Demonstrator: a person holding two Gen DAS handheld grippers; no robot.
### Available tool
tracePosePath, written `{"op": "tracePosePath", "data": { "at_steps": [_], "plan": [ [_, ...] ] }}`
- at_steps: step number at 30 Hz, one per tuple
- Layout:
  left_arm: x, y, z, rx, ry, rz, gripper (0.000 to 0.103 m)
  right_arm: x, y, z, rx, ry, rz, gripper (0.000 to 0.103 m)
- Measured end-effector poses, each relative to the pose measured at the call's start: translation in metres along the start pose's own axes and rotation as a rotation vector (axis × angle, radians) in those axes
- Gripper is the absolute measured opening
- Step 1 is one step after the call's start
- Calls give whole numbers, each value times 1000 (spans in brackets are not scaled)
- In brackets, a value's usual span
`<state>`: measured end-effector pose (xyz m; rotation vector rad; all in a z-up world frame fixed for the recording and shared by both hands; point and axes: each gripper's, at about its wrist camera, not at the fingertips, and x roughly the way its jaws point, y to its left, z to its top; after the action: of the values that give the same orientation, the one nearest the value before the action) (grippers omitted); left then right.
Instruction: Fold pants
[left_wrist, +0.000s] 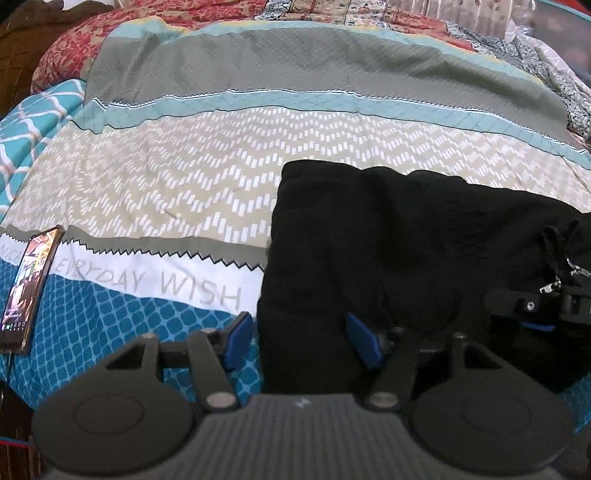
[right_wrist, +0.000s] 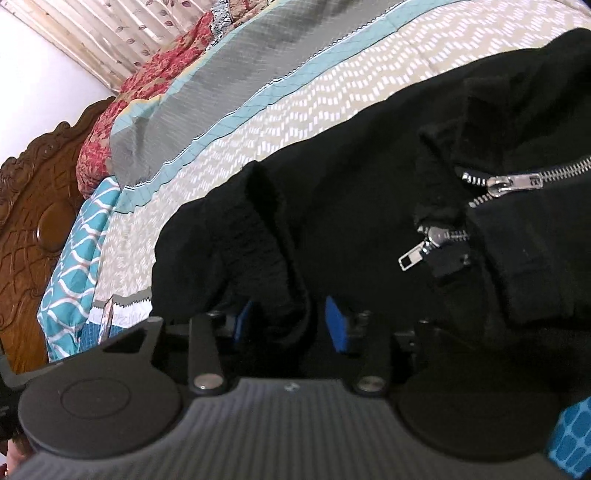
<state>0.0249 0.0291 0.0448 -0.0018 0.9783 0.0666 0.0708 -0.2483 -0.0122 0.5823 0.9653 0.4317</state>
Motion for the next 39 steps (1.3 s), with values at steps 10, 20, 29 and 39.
{"op": "tracePosePath", "data": {
  "at_steps": [10,20,29,39],
  "plan": [
    [5,1,-4,-24,22,11,64,0,8,-6,-13,-21,-3,45],
    [11,10,-9,-69,37,15,80,5,24,-13,-26,-35,-17,45],
    [12,12,-12,-87,30,18,89,9,33,-17,-18,-47,-28,45],
    [13,14,-14,-105,33,18,95,10,32,-18,-12,-52,-30,45]
  ]
}}
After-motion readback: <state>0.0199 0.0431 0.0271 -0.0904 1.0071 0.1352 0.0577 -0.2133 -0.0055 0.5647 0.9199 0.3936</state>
